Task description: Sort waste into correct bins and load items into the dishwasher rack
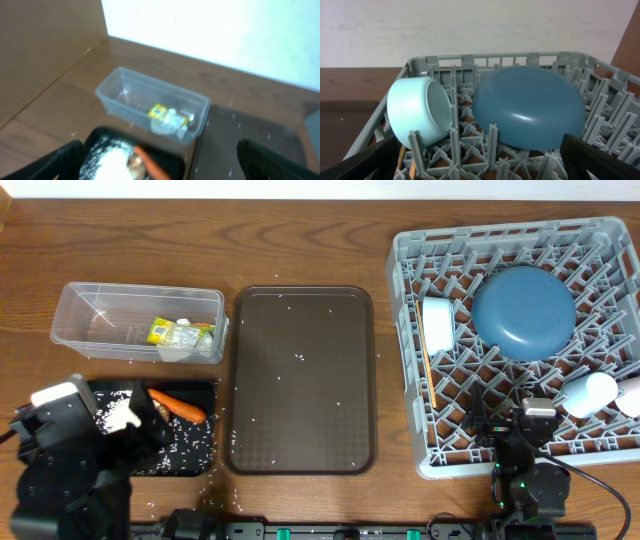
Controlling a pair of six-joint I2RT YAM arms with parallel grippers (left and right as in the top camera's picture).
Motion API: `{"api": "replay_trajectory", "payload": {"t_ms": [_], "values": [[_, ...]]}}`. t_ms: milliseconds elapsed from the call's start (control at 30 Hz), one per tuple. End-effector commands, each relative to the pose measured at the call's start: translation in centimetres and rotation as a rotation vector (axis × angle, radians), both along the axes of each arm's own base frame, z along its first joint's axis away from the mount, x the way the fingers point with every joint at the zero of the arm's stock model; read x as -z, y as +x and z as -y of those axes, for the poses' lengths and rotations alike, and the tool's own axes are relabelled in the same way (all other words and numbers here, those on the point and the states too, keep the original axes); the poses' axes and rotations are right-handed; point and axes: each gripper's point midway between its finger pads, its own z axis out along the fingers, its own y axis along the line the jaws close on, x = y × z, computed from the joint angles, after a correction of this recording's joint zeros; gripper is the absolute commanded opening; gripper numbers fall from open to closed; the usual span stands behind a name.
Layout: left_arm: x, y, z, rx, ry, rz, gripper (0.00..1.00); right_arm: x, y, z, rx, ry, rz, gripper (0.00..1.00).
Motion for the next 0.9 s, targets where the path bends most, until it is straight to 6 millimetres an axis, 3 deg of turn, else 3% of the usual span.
{"api": "replay_trajectory", "payload": {"t_ms": [0,200,433,867], "values": [[1.4,0.5,0.6,0.026,-0.050,0.072,0.98,0.1,0.0,0.1,0.001,0.012,0.000,0.99],[4.5,1.2,1.2,0.057,-0.073,0.212,0.98,0.1,0.0,0.1,0.001,0.012,0.000,0.99],[9.3,2.2,1.6,0.075,-0.078,0.269,0.98,0.1,0.0,0.1,0.001,0.012,0.000,0.99],[16.1,5.9,3.1,0.143,-0.102,0.378,0.98,0.1,0.0,0.1,0.001,0.012,0.000,0.99]]}}
